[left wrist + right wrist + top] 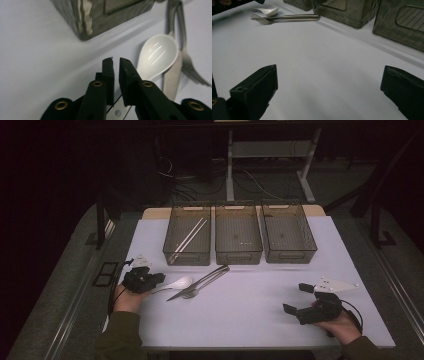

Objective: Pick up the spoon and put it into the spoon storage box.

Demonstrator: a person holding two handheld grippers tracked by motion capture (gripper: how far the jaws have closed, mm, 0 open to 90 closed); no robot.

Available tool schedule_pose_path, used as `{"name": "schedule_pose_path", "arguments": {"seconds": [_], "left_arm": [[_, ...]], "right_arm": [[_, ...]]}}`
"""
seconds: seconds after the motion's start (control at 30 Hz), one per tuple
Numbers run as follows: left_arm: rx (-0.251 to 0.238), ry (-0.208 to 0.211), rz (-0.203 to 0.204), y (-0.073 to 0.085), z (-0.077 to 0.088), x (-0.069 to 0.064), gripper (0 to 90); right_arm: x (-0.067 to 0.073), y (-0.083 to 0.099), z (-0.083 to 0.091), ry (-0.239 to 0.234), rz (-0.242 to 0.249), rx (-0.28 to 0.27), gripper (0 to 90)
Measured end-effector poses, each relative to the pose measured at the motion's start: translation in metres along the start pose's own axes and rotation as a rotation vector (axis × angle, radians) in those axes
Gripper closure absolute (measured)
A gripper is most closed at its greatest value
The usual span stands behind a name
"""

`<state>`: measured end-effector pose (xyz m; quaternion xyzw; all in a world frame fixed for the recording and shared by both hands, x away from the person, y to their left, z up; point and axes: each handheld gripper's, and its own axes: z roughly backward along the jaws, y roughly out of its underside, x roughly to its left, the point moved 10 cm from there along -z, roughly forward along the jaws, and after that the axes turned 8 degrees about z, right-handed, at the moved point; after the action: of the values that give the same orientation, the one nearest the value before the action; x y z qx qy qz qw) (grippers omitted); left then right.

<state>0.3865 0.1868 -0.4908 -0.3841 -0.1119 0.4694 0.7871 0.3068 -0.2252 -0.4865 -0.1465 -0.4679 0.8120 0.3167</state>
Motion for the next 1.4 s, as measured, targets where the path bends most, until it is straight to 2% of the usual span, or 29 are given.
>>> {"name": "schedule_pose_path", "arguments": {"seconds": [0.1, 0.23, 0.37, 0.5, 0.67, 0.8, 1.4], "left_arm": [[-0.026, 0.028, -0.009, -0.007, 0.001, -0.01, 70.5], [-0.033, 0.068, -0.029, -0.013, -0.004, -0.024, 61.2], [-0.028, 0.096, -0.044, -0.017, -0.013, -0.036, 55.9], [-0.009, 0.11, -0.055, -0.018, -0.021, -0.043, 53.5], [0.01, 0.121, -0.065, -0.016, -0.029, -0.045, 50.8], [0.025, 0.118, -0.042, -0.014, -0.032, -0.043, 49.1], [0.114, 0.109, -0.07, 0.001, -0.038, -0.04, 47.4]], "right_arm": [[0.0, 0.0, 0.0, 0.0, 0.0, 0.001, 1.0], [-0.001, 0.0, -0.001, 0.001, 0.0, 0.0, 1.0], [-0.001, 0.0, 0.0, 0.001, -0.002, 0.001, 1.0], [-0.001, 0.0, -0.001, 0.001, -0.002, 0.001, 1.0], [-0.001, 0.0, -0.001, 0.001, 0.0, 0.001, 1.0], [-0.001, 0.001, 0.0, 0.002, 0.002, 0.002, 1.0], [-0.001, 0.0, 0.0, 0.003, 0.001, 0.0, 1.0]]}}
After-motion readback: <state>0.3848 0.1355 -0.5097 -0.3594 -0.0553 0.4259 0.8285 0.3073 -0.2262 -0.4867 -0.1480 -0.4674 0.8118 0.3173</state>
